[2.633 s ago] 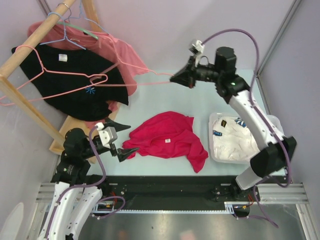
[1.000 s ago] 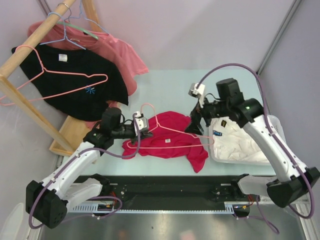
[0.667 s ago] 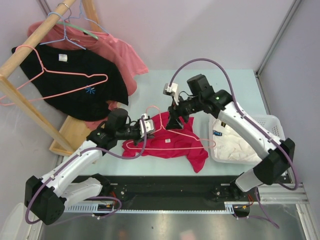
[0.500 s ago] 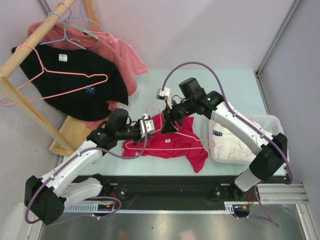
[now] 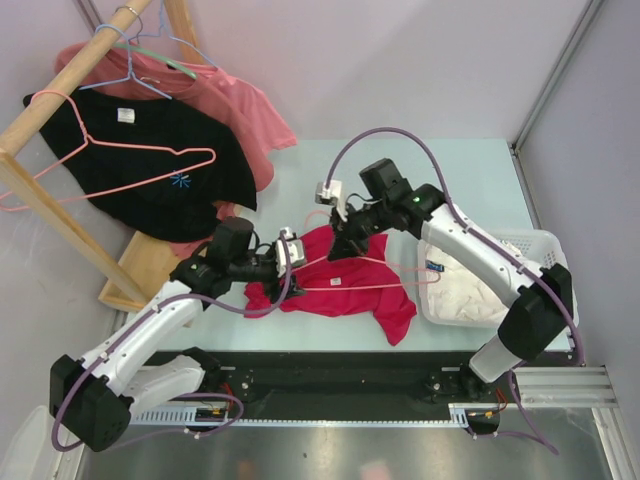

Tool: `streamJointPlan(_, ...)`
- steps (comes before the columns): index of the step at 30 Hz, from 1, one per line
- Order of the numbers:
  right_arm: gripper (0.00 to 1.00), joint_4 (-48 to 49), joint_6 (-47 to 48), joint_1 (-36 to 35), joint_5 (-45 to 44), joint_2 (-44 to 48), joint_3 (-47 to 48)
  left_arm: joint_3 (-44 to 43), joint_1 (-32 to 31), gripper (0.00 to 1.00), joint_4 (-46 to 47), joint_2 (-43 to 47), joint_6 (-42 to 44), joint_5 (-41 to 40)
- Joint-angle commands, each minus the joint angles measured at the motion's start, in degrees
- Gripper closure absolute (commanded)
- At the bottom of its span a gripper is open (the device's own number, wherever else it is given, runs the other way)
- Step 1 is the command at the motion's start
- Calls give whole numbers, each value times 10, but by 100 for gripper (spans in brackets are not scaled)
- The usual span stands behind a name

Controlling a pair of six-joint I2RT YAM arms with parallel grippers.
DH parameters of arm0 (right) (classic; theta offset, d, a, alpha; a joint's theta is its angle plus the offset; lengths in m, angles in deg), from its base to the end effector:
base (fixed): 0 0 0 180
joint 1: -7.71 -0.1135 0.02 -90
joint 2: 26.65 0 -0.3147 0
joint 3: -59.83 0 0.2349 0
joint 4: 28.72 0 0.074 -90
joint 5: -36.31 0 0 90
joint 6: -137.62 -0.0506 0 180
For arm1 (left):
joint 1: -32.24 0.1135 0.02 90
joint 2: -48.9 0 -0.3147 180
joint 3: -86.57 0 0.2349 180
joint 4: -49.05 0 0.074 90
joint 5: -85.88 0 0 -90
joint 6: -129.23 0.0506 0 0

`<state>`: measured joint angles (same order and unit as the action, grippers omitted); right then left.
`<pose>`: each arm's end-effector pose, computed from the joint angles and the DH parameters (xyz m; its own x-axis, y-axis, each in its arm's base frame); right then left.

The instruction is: Place the t-shirt on the hanger

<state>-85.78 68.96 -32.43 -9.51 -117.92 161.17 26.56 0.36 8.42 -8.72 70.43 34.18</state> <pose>0.2322 0.2419 0.3885 -0.2202 -0.5271 -0.8208 -0.9725 0.0537 0.2264 0.1324 -0.1193 0.3187 -0.0207 0.4916 -0.8705 0.9804 0.1808 0.0787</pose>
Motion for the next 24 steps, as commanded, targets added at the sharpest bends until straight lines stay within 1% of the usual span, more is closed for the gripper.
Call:
streamJointPlan(1,100,-39,108,52,-24,57,-45,-17,56,30,-34,24,7,74)
streamJointPlan(3,100,-55,137,89,-29,81,-64,-12,75,30,-45,26,32,74)
streamJointPlan(5,100,-68,179,120,-26,95,-72,-5,79,31,-66,17,89,73)
streamJointPlan(6,100,-82,195,125,-31,104,-76,-2,79,32,-71,12,120,72)
streamJointPlan(8,100,-85,224,141,-34,108,-79,-2,79,32,-70,-4,139,70)
streamJointPlan(12,100,-95,284,139,-35,100,-76,-35,77,32,-103,-90,196,73)
streamJointPlan(14,100,-101,313,138,-36,87,-70,-59,77,32,-109,-122,201,60)
streamJointPlan(18,100,-120,338,135,-27,66,-59,-72,77,33,-102,-163,249,44)
streamJointPlan(20,100,-114,339,134,-22,57,-58,-72,77,34,-98,-178,270,42)
streamJointPlan(23,100,-112,339,129,-16,39,-53,-76,78,36,-102,-206,333,31)
streamJointPlan(24,100,-112,337,129,-13,34,-52,-78,78,35,-95,-215,335,18)
